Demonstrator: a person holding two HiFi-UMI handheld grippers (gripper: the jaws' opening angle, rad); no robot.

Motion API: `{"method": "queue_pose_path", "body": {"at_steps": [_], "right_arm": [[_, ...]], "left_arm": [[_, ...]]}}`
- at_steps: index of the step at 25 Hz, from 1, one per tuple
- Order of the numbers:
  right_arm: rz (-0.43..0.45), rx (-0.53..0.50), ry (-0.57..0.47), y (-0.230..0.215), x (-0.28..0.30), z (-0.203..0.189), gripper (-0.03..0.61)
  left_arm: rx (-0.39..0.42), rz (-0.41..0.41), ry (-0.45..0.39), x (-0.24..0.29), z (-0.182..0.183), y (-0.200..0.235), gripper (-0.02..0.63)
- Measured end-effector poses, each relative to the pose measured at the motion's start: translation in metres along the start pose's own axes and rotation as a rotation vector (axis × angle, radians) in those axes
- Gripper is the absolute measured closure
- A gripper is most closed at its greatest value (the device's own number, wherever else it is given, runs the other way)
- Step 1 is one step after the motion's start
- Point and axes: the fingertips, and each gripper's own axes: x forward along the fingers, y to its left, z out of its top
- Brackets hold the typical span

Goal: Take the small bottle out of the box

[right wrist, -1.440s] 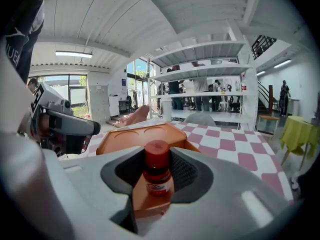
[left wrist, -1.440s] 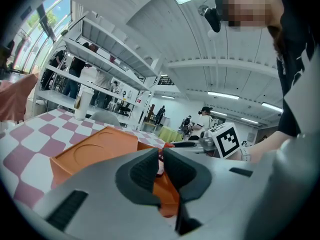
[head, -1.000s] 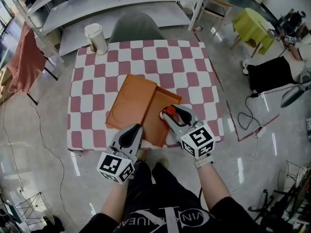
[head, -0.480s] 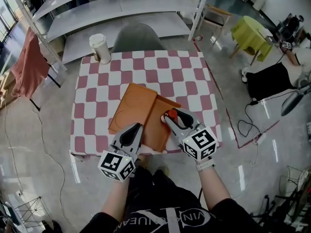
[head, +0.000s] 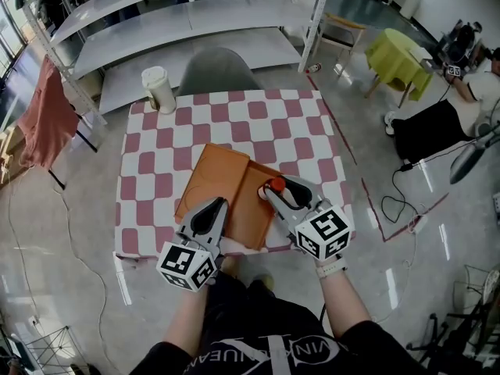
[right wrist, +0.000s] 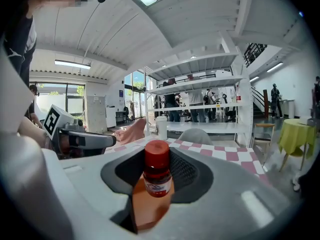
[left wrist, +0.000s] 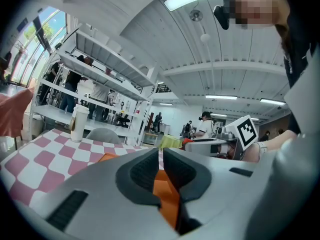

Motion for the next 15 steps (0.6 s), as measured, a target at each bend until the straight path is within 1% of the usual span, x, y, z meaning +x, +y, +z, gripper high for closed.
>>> {"method": "queue_pose_path", "body": {"at_steps": [15], "right_arm": [[-0.004, -0.019, -0.037, -0.002, -0.012, 0.026, 0.431]], "left_arm": [[0.037, -0.014, -0.031, 0.009, 0.025, 0.001, 0.582]]}}
